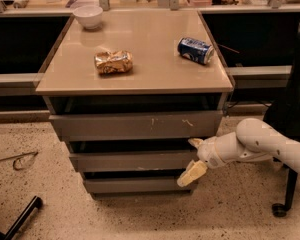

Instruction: Open middle drawer

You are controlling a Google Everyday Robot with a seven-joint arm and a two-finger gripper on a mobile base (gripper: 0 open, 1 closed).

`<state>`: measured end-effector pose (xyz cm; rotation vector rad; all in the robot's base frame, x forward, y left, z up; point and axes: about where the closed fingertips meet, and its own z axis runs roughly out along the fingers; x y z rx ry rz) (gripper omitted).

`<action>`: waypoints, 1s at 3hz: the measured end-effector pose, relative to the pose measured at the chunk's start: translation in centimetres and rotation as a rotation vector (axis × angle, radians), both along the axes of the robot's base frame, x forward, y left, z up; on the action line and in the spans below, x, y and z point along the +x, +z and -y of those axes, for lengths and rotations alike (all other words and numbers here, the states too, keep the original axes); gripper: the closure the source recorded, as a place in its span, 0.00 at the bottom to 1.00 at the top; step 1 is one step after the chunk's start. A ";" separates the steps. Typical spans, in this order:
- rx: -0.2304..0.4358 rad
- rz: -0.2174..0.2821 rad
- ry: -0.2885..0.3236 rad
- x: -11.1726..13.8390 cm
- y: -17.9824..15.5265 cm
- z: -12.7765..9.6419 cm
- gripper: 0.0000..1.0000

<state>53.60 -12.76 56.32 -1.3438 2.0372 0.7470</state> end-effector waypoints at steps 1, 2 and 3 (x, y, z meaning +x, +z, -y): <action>0.001 0.000 0.001 0.0 -0.1 -0.1 0.00; 0.009 -0.011 -0.006 -0.3 -4.6 -1.1 0.00; 0.004 -0.036 -0.035 -0.3 -11.3 -2.5 0.00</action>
Offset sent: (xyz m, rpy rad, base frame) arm -0.0058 0.0272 -0.1288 0.0210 0.0260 -0.0266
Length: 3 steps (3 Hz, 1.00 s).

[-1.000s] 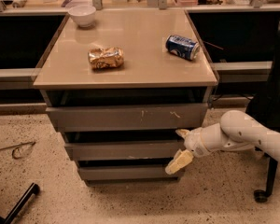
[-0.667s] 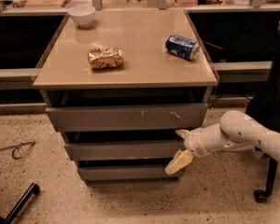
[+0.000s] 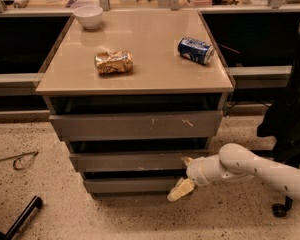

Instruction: Open middle drawer

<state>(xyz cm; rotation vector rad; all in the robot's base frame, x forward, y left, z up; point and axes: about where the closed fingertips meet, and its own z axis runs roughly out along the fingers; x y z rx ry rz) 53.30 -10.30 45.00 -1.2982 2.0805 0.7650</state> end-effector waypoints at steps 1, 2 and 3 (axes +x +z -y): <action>0.000 0.000 0.000 0.0 0.0 0.0 0.00; 0.008 0.055 -0.016 0.7 0.8 0.1 0.00; 0.019 0.195 -0.047 2.3 2.3 -0.1 0.00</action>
Offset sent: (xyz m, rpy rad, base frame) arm 0.0193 -0.0073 0.0230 0.0167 -0.1424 -0.0476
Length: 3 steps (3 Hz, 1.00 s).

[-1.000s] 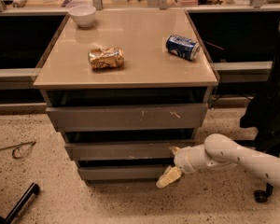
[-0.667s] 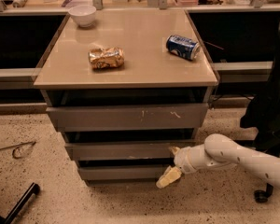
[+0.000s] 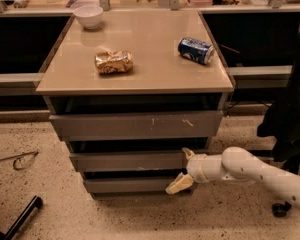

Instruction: Open middle drawer

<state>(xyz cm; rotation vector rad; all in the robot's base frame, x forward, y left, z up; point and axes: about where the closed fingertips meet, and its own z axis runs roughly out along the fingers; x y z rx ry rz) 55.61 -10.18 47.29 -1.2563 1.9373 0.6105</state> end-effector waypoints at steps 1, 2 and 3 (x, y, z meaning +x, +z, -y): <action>-0.022 0.104 -0.023 2.2 0.5 -0.6 0.00; -0.046 0.104 -0.006 4.7 -1.5 -1.3 0.00; -0.080 0.045 0.060 7.1 -4.9 -3.0 0.00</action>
Offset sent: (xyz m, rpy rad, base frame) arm 0.0858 0.0195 -0.0438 -0.0917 -0.0866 0.0363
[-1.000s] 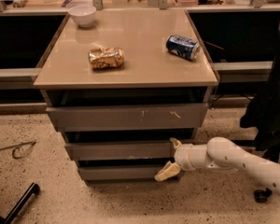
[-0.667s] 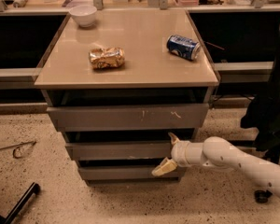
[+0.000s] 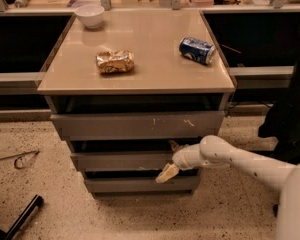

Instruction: Open middle drawer

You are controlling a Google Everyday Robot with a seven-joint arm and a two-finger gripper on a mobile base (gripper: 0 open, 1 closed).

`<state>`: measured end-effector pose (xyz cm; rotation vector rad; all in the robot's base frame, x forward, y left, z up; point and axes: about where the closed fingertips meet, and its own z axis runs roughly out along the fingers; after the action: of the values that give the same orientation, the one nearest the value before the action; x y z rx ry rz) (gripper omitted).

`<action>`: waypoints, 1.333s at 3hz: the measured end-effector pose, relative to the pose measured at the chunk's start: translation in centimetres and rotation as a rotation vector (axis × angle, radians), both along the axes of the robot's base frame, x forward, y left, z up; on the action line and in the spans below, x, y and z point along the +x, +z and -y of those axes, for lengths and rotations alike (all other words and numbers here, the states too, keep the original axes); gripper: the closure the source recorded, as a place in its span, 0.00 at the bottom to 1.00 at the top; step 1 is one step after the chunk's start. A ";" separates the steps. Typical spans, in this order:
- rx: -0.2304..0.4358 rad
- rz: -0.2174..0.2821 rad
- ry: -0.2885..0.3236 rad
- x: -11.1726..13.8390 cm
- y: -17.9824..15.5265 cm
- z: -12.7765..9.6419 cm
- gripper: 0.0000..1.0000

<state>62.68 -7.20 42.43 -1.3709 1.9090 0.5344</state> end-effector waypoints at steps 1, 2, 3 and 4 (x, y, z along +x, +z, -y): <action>-0.019 -0.033 0.052 0.3 -1.0 -1.1 0.00; -0.019 -0.033 0.052 0.3 -0.7 -1.1 0.00; -0.019 -0.093 0.051 -2.2 -1.1 -0.2 0.00; -0.019 -0.093 0.051 -2.2 -0.5 -0.2 0.00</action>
Offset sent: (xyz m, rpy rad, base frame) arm -0.0484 0.0043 -0.0312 -0.0688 0.1787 0.1366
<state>60.52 -7.01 41.92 -1.4327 1.9616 0.6165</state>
